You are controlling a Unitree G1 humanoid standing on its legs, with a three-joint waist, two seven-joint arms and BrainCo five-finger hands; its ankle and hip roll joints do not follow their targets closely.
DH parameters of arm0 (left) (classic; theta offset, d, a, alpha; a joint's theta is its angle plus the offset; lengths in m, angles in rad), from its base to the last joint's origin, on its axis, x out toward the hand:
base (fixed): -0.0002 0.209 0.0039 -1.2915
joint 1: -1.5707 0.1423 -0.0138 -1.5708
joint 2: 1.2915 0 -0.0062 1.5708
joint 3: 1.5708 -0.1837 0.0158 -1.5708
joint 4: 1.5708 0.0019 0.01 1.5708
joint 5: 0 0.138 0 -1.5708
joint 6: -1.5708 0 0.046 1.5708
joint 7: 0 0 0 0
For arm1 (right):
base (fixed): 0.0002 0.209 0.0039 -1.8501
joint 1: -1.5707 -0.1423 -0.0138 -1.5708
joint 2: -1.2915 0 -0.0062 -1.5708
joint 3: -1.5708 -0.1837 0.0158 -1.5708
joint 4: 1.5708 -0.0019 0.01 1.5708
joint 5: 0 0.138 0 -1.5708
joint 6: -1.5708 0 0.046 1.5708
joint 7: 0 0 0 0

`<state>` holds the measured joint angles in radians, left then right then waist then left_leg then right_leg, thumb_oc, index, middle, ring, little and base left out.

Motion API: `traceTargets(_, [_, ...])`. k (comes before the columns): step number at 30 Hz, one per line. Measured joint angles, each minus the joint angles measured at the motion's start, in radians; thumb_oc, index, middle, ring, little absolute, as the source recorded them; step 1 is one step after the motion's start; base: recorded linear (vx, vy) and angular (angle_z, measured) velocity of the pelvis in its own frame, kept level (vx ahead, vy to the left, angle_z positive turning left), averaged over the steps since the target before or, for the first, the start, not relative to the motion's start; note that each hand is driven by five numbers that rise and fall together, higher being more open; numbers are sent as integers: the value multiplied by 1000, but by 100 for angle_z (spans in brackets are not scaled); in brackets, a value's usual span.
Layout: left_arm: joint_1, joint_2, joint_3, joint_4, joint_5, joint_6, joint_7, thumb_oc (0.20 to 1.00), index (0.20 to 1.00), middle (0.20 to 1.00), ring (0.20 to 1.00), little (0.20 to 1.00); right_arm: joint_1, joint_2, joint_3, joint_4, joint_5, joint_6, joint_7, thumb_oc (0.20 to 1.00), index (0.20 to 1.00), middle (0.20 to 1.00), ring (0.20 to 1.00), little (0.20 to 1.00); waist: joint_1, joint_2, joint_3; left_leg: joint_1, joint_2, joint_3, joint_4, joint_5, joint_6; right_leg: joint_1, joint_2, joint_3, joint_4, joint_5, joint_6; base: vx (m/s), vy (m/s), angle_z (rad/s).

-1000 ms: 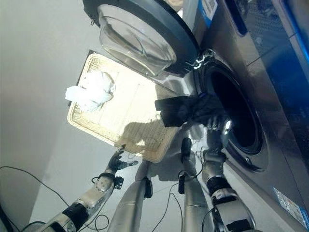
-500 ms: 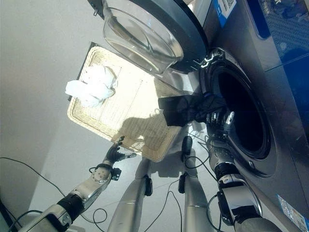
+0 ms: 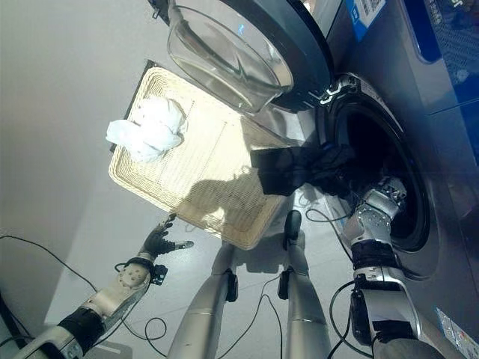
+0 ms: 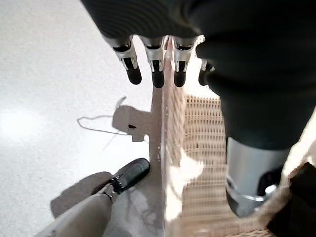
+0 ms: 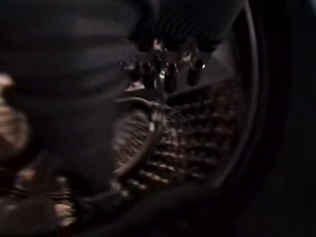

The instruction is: Put the clothes into the washing machine.

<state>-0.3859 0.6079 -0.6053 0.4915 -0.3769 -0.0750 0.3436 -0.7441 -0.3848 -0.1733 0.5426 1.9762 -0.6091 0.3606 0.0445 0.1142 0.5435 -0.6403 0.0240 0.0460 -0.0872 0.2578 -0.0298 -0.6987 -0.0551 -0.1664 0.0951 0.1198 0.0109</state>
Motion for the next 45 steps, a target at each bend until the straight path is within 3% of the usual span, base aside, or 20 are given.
traceTargets(3, [0,-7,-2,-3,0,1,-2,1000,1000,1000,1000,1000,38,10,0,-10,0,-57,15,1000,1000,1000,1000,1000,-4,0,0,0,1,2,0,-1,-1,-1,1,4,-1,0,0,0,0,0])
traceTargets(7, [1,-16,-1,-3,0,3,-1,1000,1000,1000,1000,1000,98,7,24,11,0,-57,77,1000,1000,1000,1000,1000,-6,0,0,-1,1,4,0,-3,-3,-3,1,8,-1,0,0,0,0,0])
traceTargets(10, [2,-34,-1,-5,1,16,-1,1000,1000,1000,1000,1000,167,-15,142,71,-3,4,116,1000,1000,1000,1000,1000,-15,0,0,-7,1,6,0,-4,-5,-10,1,10,-1,0,0,0,0,0])
traceTargets(14, [32,-87,39,3,6,16,5,1000,1000,1000,1000,1000,271,35,292,62,-211,89,94,1000,1000,1000,1000,1000,-43,-1,0,-35,1,11,0,-4,-3,-41,2,19,1,2,0,-6,22,-5])
traceTargets(18, [37,-130,44,17,11,-1,27,1000,1000,1000,1000,1000,320,79,385,64,-357,98,64,1000,1000,1000,1000,1000,-58,-1,0,-36,2,18,0,-6,-6,-46,3,23,1,2,0,-12,73,-4])
traceTargets(24, [48,-197,49,83,13,-49,50,1000,1000,1000,1000,1000,324,121,399,119,-462,99,-14,1000,1000,1000,1000,1000,-59,-1,0,-36,-4,64,0,-18,-3,-70,0,67,3,10,10,-7,86,-16])
traceTargets(29, [48,-234,62,150,14,-89,51,1000,1000,1000,1000,1000,322,152,391,255,-473,186,-44,1000,1000,1000,1000,1000,-81,-2,0,-36,-10,65,0,-20,-4,-72,-1,78,-4,14,11,7,43,-4])
traceTargets(32, [43,-246,69,190,14,-120,49,1000,1000,1000,1000,1000,307,158,369,409,-473,344,-12,1000,1000,1000,1000,1000,-82,-2,0,-34,-11,74,0,-22,-6,-68,4,89,-20,26,10,15,1,-7])
traceTargets(36, [32,-246,68,216,14,-130,46,1000,1000,1000,1000,1000,281,148,367,502,-483,442,4,1000,1000,1000,1000,1000,-82,-1,0,-33,-8,74,0,-19,-3,-65,9,94,-28,35,10,15,-33,-5])
traceTargets(45, [5,-238,67,201,9,-136,44,1000,1000,1000,1000,1000,172,111,337,537,-492,465,-1,1000,1000,1000,1000,1000,-51,10,-7,-84,3,48,9,-17,-4,-123,17,77,15,23,-2,12,-68,3])
